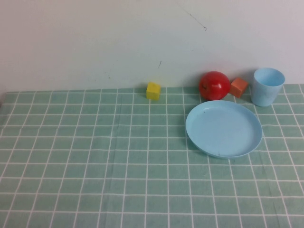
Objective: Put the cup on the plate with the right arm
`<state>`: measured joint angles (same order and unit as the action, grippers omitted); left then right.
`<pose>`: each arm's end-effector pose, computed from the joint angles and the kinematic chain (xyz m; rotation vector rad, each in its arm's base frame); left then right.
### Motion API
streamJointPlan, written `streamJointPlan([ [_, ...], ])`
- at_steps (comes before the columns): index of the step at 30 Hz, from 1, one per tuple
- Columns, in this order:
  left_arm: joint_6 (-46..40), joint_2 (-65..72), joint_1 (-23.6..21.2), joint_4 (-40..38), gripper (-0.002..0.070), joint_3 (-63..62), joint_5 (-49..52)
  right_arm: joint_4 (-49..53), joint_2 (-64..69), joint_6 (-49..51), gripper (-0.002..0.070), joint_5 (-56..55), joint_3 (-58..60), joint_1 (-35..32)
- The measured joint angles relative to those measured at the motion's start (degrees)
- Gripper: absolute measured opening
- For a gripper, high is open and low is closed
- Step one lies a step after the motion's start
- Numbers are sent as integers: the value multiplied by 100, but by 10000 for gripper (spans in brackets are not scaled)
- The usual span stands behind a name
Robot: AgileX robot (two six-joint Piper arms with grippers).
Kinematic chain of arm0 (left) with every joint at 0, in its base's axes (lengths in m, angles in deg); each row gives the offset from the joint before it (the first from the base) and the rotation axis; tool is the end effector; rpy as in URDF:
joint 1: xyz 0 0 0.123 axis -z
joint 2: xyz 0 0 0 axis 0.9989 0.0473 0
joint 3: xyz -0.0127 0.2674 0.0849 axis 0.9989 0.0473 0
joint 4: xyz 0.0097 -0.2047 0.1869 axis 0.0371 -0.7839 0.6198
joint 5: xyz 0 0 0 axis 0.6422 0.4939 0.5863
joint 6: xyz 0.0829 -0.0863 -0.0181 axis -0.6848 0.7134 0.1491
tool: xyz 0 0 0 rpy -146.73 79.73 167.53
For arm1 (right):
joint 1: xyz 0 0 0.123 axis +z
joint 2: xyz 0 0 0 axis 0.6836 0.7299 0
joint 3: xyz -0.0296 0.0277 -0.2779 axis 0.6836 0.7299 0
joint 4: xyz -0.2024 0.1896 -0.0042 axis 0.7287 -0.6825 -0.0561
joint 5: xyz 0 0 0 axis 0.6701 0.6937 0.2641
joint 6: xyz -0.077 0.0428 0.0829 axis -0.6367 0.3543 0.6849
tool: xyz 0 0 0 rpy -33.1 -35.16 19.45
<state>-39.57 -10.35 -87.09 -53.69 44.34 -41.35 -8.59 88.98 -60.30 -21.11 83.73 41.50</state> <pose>0.1127 -0.0041 0.1679 -0.0955 1.8278 -0.1230 0.1116 -0.0082 0.1634 -0.0678 1.8616 -0.1500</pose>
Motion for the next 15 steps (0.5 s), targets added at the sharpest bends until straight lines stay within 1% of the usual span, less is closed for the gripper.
streamJointPlan([
  [3, 0, 0, 0, 0, -3, 0, 0, 0, 0, 0, -3, -116, 11, -9],
  [5, 0, 0, 0, 0, -2, 0, 0, 12, 0, 0, -3, -436, 9, -9],
  [11, 0, 0, 0, 0, -3, 0, 0, 596, 0, -153, -3, -2298, 9, -9],
  [15, 0, 0, 0, 0, -3, 0, 0, 743, 0, -230, -3, -3555, 9, -9],
])
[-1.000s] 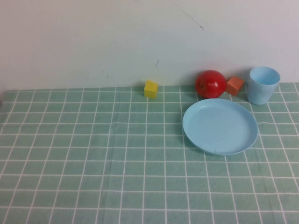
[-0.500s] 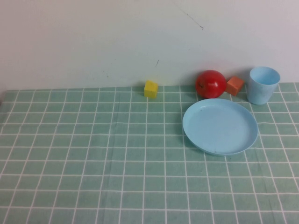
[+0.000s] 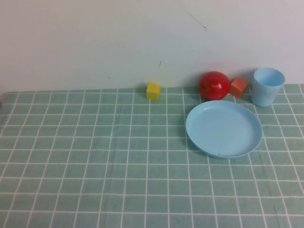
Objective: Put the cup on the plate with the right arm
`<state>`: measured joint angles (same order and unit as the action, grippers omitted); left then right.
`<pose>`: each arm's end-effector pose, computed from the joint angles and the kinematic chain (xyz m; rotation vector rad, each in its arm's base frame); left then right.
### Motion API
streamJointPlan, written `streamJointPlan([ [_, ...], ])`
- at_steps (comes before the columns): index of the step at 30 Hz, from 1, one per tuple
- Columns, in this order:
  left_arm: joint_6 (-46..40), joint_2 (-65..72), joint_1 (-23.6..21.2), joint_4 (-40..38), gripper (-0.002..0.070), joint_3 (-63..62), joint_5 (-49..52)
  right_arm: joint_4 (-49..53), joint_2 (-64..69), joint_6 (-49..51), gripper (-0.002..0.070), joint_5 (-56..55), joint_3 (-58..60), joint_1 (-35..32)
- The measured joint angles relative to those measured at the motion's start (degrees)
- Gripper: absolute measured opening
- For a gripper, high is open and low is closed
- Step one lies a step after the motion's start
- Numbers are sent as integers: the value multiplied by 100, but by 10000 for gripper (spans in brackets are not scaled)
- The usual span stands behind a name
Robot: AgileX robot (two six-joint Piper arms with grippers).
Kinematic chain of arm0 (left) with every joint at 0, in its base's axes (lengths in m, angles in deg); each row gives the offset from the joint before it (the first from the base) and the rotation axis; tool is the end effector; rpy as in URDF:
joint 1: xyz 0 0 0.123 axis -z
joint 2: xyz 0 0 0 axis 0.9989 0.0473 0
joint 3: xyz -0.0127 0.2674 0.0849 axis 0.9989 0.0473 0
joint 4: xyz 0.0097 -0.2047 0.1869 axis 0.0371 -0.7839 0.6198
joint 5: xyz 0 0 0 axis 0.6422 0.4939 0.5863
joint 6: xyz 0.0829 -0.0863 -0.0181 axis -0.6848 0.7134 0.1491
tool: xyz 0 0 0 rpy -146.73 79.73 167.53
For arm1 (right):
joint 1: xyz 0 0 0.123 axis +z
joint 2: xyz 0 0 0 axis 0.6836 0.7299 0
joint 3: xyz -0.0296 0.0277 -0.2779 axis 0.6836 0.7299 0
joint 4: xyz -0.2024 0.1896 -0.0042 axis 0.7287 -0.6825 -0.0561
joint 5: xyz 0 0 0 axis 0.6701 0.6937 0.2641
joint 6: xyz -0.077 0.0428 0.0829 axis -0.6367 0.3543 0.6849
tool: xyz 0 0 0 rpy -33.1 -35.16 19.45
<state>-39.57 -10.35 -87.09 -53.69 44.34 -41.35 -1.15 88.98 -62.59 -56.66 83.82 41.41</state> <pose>0.1127 -0.0041 0.1679 -0.0955 1.8278 -0.1230 0.1109 0.0042 0.2354 -0.2238 1.2357 -0.2480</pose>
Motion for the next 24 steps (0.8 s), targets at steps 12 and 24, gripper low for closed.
streamJointPlan([
  [12, 0, 0, 0, 0, -3, 0, 0, -589, 0, 311, -3, -1573, -177, 0],
  [24, 0, 0, 0, 0, -3, 0, 0, -37, 1249, 399, -3, 1164, -3148, 0],
])
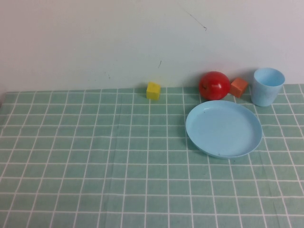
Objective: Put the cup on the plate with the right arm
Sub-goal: Pick up the cup from the table
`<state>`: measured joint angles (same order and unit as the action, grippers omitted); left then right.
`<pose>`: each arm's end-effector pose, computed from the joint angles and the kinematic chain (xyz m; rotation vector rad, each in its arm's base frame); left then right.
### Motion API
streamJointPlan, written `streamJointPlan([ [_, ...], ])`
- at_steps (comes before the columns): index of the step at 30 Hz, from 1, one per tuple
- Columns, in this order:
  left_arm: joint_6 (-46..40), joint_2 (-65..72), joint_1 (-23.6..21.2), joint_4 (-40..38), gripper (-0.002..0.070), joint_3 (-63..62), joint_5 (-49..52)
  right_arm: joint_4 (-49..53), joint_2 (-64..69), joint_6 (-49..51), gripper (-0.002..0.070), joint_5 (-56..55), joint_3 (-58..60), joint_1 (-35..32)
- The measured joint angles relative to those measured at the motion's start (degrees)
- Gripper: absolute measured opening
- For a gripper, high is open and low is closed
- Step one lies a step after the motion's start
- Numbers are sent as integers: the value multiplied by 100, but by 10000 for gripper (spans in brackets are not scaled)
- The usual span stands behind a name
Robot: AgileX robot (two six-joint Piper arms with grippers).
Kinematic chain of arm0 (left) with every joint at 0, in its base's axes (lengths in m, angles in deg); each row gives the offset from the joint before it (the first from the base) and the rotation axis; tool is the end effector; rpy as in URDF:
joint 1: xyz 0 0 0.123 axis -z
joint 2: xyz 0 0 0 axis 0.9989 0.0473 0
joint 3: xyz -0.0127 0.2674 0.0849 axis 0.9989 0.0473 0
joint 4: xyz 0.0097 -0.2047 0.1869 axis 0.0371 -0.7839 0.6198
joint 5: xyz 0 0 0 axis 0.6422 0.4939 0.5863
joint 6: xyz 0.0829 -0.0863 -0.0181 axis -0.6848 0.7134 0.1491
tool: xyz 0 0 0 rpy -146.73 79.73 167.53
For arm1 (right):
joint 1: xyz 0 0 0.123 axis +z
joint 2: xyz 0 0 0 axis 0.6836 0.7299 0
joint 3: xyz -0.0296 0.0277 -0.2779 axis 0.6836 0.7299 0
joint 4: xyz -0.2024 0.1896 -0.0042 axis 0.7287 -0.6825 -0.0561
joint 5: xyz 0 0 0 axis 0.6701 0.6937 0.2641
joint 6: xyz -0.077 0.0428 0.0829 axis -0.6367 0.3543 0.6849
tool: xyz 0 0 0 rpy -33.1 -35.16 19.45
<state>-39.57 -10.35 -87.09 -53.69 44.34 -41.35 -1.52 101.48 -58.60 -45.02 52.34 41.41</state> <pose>0.1127 -0.0041 0.1679 -0.0955 1.8278 -0.1230 0.0915 -0.0012 0.3971 -0.1253 1.1130 -0.2278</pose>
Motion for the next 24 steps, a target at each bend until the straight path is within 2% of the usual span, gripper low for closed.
streamJointPlan([
  [6, 0, 0, 0, 0, -3, 0, 0, 56, 1804, -43, -3, 1795, -1398, 0],
  [11, 0, 0, 0, 0, -3, 0, 0, -58, 3353, -738, -3, 3228, -2312, 0],
  [19, 0, 0, 0, 0, -3, 0, 0, -1236, 5173, -1865, -3, 3454, -2721, 0],
  [24, 0, 0, 0, 0, -3, 0, 0, -2089, 6394, -2747, -3, 4089, -3308, 0],
])
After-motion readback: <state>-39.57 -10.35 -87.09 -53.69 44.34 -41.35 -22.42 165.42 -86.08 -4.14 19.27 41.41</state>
